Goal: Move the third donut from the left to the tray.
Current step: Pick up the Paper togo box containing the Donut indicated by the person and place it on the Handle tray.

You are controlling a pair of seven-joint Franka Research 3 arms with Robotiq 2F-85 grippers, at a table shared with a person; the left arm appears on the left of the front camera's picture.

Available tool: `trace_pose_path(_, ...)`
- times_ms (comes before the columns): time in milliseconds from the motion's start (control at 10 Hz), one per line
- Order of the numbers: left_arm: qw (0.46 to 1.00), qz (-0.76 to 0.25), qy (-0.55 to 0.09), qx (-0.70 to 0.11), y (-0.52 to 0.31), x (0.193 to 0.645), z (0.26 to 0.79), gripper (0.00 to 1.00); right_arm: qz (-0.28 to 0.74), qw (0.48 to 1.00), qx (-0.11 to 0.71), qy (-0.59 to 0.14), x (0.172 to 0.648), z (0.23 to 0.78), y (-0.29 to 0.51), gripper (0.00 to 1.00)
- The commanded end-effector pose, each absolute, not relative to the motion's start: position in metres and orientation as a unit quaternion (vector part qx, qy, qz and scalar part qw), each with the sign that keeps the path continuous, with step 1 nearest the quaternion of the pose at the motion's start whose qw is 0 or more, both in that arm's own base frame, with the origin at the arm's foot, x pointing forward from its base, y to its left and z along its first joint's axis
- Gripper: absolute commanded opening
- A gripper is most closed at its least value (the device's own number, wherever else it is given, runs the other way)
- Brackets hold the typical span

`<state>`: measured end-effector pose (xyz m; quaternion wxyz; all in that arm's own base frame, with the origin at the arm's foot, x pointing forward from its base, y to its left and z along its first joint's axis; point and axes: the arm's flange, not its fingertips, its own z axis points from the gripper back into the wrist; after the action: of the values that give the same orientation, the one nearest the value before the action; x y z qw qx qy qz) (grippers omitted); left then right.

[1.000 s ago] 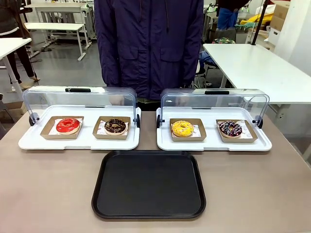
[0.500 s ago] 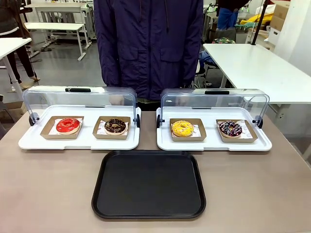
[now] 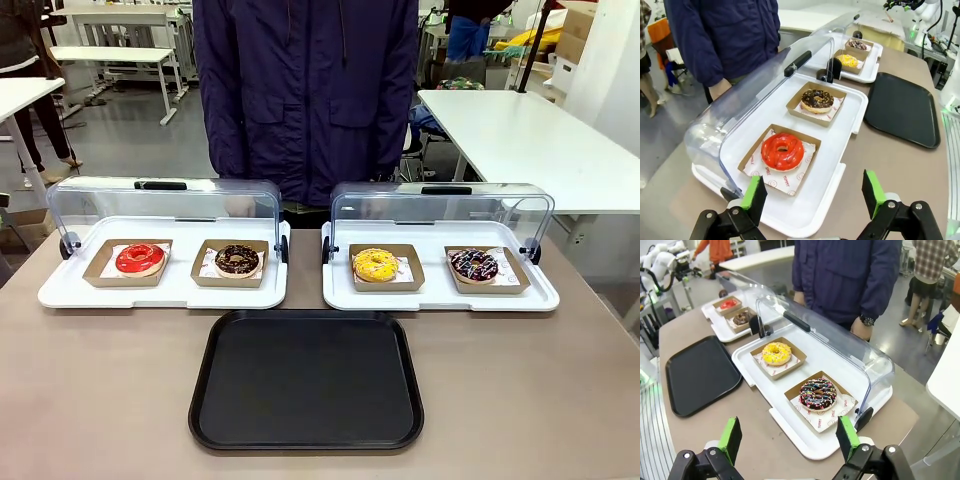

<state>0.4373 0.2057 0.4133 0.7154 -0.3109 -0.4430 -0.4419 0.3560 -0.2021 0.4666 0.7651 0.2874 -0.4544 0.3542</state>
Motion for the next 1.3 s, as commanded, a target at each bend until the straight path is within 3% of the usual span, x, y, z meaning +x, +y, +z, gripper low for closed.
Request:
trace_pose_path(0,0.719,-0.443,-0.436,-0.311,0.2066,0.4374,0.4158,1.0,0.351,0.764,0.292,-0.457,0.3556,0.4661,-0.2022,1.0)
trace_pose_path(1200,0.719,-0.443,-0.436,-0.311,0.2066,0.4374,0.4158,1.0,0.351,0.764,0.292,-0.457,0.3556,0.4661,-0.2022,1.0)
